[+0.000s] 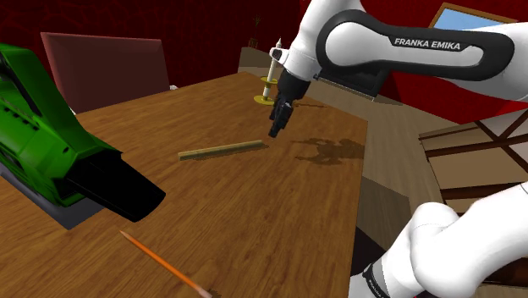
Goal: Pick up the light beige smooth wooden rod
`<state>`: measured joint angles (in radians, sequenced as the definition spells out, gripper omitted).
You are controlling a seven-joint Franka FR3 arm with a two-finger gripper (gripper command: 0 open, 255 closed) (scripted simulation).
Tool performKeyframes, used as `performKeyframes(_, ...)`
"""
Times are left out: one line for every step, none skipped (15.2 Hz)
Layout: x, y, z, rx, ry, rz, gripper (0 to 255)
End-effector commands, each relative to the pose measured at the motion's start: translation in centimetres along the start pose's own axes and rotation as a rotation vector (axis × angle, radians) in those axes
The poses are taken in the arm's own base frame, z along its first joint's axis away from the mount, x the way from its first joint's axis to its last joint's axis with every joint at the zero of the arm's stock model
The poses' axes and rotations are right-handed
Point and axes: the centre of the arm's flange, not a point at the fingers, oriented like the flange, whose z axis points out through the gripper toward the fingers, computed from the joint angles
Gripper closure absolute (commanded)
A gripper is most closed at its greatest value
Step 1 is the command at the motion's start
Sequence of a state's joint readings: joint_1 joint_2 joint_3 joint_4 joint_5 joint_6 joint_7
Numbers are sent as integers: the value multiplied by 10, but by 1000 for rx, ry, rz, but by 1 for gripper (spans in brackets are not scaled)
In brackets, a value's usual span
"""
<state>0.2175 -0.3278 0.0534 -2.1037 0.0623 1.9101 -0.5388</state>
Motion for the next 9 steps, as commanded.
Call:
performKeyframes(25, -6, 9, 1, 4, -126, 0)
performKeyframes(37, -10, 13, 1, 5, -186, 0)
performKeyframes(48, -15, 17, 2, 7, -246, 0)
performKeyframes(59, -21, 21, 2, 9, -306, 0)
performKeyframes(70, -27, 24, 3, 10, -367, 0)
performKeyframes(80, -33, 28, 3, 12, -427, 0)
performKeyframes(90, -41, 32, 4, 13, -487, 0)
performKeyframes(100, -49, 36, 4, 15, -547, 0)
performKeyframes(109, -57, 40, 5, 16, -607, 0)
